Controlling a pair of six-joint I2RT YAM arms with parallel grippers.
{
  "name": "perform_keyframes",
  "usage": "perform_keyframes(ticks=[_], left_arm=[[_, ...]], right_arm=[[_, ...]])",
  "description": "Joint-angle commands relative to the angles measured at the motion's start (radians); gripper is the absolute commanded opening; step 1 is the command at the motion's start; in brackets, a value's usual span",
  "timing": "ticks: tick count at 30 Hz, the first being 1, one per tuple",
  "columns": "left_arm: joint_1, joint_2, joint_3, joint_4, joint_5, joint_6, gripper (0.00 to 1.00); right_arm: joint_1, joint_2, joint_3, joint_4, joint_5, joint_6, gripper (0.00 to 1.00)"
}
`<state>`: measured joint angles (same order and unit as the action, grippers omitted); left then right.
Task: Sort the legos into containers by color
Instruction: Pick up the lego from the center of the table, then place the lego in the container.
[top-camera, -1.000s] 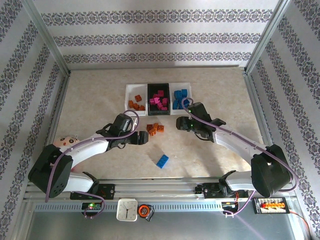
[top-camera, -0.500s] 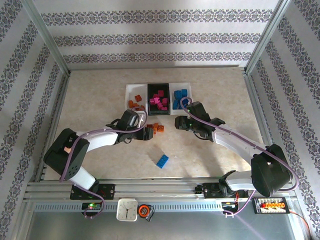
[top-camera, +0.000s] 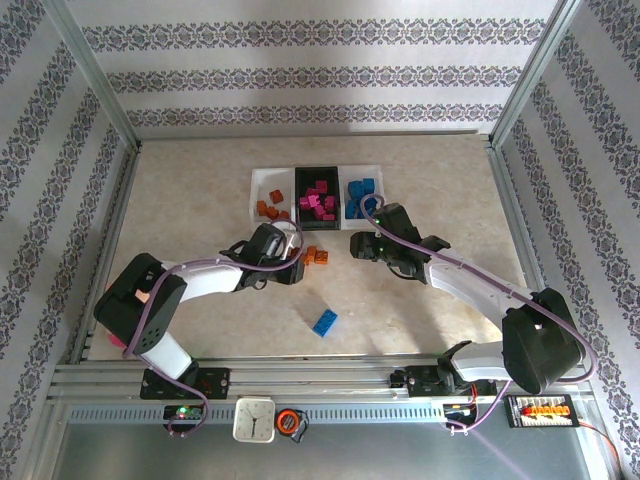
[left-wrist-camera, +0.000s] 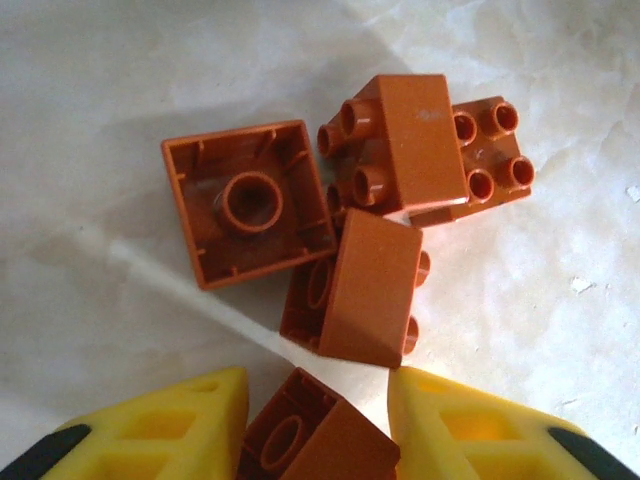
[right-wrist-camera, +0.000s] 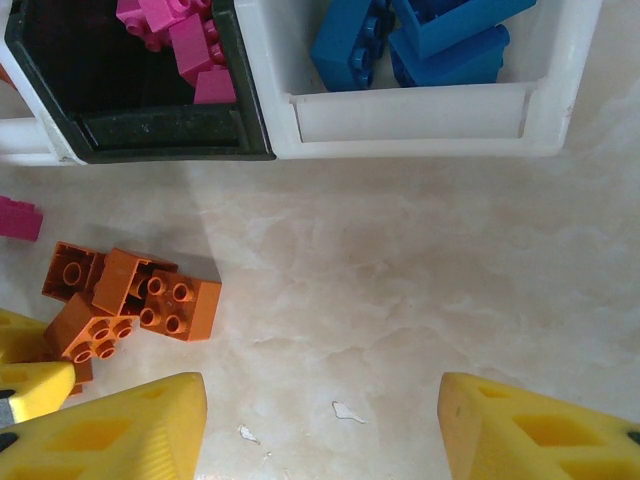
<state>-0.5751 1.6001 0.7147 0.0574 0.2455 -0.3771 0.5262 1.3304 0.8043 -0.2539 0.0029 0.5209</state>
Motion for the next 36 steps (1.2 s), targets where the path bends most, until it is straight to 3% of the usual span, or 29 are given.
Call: perform_keyframes(ticks=[1,10,16,20,27,31,36], left_arm=[[-0.008,-0.045,-0.028,-0.006,-0.027,0.002,0.34],[-0.008,-0.196,-0.052,-0.059,-0.035,-0.046,0.31],[0.019,-0.243,0.095,-0.186,-0.142,-0.011,0.30],[0.088,-0.180,0.245,-0.185,-0.166,-0.003,0.31],[0.194,0.087,0.506,-0.203,-0.173,0.012,0.31],[0.218,0.206,0.617,-0.229,-0.180,0.016,0.40],[0.231,0.252,0.704,-0.259,-0.161,0.004,0.66]], right_arm=[[-0.001,-0.014,0.008,-0.008,0.021,0.002,0.63],[-0.003,-0.019,0.008,-0.006,0.015,0.007,0.63],[-0.007,-0.023,0.010,-0.005,0.010,0.008,0.63],[-0.008,-0.024,0.007,-0.003,0.003,0.011,0.63],[-0.008,-0.050,-0.017,-0.012,0.002,0.005,0.63],[-0.009,-0.073,-0.037,-0.021,-0.001,0.004,0.63],[-0.008,-0.095,-0.058,-0.020,-0.017,-0.002,0.65]])
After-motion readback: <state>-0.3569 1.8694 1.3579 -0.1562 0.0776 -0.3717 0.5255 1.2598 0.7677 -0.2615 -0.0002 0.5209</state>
